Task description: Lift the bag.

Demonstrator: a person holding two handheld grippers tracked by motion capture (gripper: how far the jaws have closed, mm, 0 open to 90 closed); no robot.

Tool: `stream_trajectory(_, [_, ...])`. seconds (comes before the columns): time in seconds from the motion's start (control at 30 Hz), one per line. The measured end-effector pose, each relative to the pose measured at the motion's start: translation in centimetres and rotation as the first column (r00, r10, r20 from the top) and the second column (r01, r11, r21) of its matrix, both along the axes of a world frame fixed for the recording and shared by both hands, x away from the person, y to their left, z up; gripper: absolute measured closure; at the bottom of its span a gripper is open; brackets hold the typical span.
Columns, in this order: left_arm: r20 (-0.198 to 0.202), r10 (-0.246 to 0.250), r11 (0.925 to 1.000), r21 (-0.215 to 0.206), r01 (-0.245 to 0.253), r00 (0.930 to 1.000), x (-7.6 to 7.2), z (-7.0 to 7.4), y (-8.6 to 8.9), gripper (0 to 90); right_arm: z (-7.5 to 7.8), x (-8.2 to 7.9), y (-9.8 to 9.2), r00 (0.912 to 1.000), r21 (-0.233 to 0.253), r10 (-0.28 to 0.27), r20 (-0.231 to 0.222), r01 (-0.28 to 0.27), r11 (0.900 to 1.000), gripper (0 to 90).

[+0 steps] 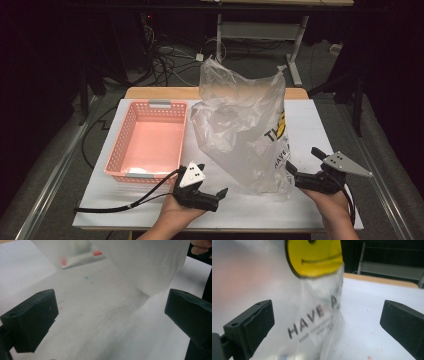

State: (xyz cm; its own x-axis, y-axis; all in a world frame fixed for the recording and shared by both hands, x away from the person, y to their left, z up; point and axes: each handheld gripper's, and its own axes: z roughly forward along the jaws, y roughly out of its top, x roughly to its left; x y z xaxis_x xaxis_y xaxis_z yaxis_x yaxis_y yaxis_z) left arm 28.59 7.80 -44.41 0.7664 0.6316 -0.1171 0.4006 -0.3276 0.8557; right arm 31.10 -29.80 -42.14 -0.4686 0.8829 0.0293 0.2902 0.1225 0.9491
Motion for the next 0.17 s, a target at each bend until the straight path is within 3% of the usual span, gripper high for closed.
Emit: stream_trajectory(0.17, [-0.027, 0.008, 1.0000, -0.003, -0.008, 0.9996, 0.26, -0.76, -0.08, 0.0, -0.69, 0.03, -0.40, 0.9998, -0.007, -0.015, -0.011, 0.015, 1.000, 0.0])
